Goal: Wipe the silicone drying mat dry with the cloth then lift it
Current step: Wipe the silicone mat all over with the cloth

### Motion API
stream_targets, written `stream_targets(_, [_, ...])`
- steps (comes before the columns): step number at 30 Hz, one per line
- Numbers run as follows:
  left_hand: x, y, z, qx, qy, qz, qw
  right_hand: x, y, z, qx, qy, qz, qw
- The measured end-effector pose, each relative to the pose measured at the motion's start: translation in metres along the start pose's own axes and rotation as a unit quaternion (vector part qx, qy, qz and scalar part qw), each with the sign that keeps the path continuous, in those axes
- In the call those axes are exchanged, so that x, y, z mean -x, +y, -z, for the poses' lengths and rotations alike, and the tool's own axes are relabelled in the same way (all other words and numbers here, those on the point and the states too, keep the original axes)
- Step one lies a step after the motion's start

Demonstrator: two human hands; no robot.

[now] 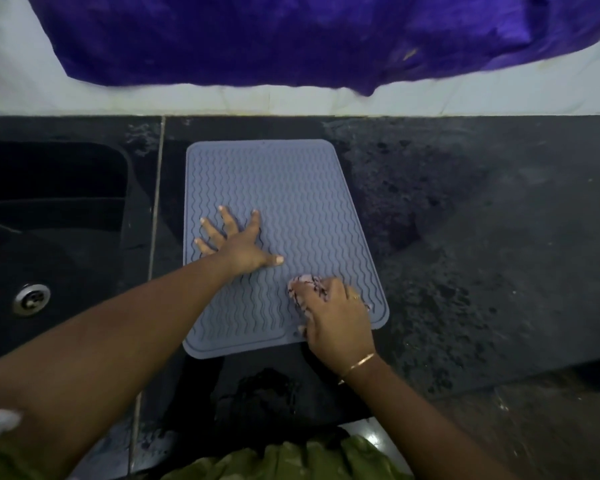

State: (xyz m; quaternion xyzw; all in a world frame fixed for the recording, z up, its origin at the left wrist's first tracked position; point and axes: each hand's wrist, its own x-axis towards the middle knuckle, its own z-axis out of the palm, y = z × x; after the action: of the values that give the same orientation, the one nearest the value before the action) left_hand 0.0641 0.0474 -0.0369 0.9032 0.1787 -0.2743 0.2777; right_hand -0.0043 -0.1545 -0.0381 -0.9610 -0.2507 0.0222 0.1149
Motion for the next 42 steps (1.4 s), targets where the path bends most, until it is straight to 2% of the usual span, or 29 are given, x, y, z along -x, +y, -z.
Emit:
stream_targets(2, [0.0, 0.001, 0.001, -0.003, -0.001, 0.009, 1.0, -0.008, 0.006, 0.006, -0.089, -0.03, -0.016, 0.995])
stream_targets(3, [-0.001, 0.003, 0.003, -0.005, -0.005, 0.015, 1.0, -0.016, 0.009, 0.01, -0.165, -0.037, -0.04, 0.985])
stream_targets(4, [-0.001, 0.006, 0.006, -0.01, -0.011, 0.023, 1.0, -0.026, 0.012, 0.016, -0.273, -0.046, -0.078, 0.958])
stream_targets(6, [-0.004, 0.014, 0.012, -0.036, -0.018, 0.035, 0.999, -0.047, 0.016, 0.028, -0.494, -0.039, -0.166, 0.853])
stream_targets(7, [-0.005, 0.019, 0.015, -0.054, -0.021, 0.035, 0.998, -0.059, 0.019, 0.034, -0.561, -0.02, -0.202, 0.803])
stream_targets(8, [-0.007, 0.025, 0.018, -0.073, -0.025, 0.03, 0.997, -0.072, 0.022, 0.038, -0.586, 0.007, -0.225, 0.779])
stream_targets(9, [-0.009, 0.031, 0.021, -0.093, -0.03, 0.022, 0.995, -0.087, 0.024, 0.041, -0.583, 0.03, -0.242, 0.775])
stream_targets(11, [-0.014, 0.042, 0.026, -0.148, -0.039, 0.007, 0.988, -0.122, 0.027, 0.047, -0.548, 0.052, -0.27, 0.79])
stream_targets(13, [-0.019, 0.054, 0.029, -0.211, -0.045, -0.005, 0.976, -0.157, 0.024, 0.054, -0.571, 0.041, -0.271, 0.774])
stream_targets(16, [-0.027, 0.066, 0.036, -0.276, -0.059, -0.006, 0.959, -0.204, 0.019, 0.062, -0.639, -0.017, -0.255, 0.726])
stream_targets(17, [-0.03, 0.067, 0.04, -0.284, -0.066, 0.002, 0.956, -0.218, 0.02, 0.064, -0.659, -0.028, -0.258, 0.706])
stream_targets(20, [-0.037, 0.058, 0.05, -0.265, -0.102, 0.04, 0.958, -0.256, 0.021, 0.065, -0.675, -0.028, -0.264, 0.688])
stream_targets(23, [-0.046, 0.048, 0.052, -0.239, -0.128, 0.045, 0.962, -0.289, 0.026, 0.063, -0.712, -0.044, -0.258, 0.652])
stream_targets(24, [-0.048, 0.046, 0.052, -0.237, -0.132, 0.043, 0.962, -0.298, 0.027, 0.062, -0.706, -0.049, -0.252, 0.66])
stream_targets(25, [-0.05, 0.045, 0.053, -0.235, -0.136, 0.043, 0.961, -0.307, 0.028, 0.059, -0.682, -0.061, -0.24, 0.688])
stream_targets(26, [-0.051, 0.044, 0.053, -0.231, -0.141, 0.043, 0.962, -0.315, 0.029, 0.056, -0.613, -0.076, -0.222, 0.755])
stream_targets(28, [-0.055, 0.043, 0.053, -0.223, -0.148, 0.041, 0.963, -0.328, 0.035, 0.048, -0.386, -0.102, -0.162, 0.902])
stream_targets(29, [-0.055, 0.042, 0.052, -0.223, -0.15, 0.039, 0.962, -0.334, 0.039, 0.046, -0.287, -0.09, -0.147, 0.942])
stream_targets(30, [-0.056, 0.042, 0.052, -0.223, -0.151, 0.038, 0.962, -0.337, 0.042, 0.049, -0.225, -0.063, -0.148, 0.961])
stream_targets(33, [-0.054, 0.043, 0.053, -0.215, -0.156, 0.043, 0.963, -0.348, 0.041, 0.052, -0.192, 0.059, -0.132, 0.971])
stream_targets(35, [-0.053, 0.044, 0.054, -0.211, -0.159, 0.047, 0.963, -0.347, 0.028, 0.046, -0.128, 0.003, -0.095, 0.987])
stream_targets(37, [-0.052, 0.045, 0.054, -0.21, -0.159, 0.05, 0.963, -0.334, 0.015, 0.031, 0.018, -0.088, -0.055, 0.994])
stream_targets(39, [-0.051, 0.046, 0.053, -0.209, -0.156, 0.049, 0.964, -0.318, 0.015, 0.017, 0.132, -0.083, 0.024, 0.987])
stream_targets(41, [-0.049, 0.045, 0.054, -0.203, -0.155, 0.044, 0.966, -0.313, 0.037, 0.013, 0.137, -0.055, 0.094, 0.985])
stream_targets(42, [-0.049, 0.044, 0.054, -0.2, -0.155, 0.04, 0.967, -0.314, 0.053, 0.016, 0.113, -0.052, 0.098, 0.987])
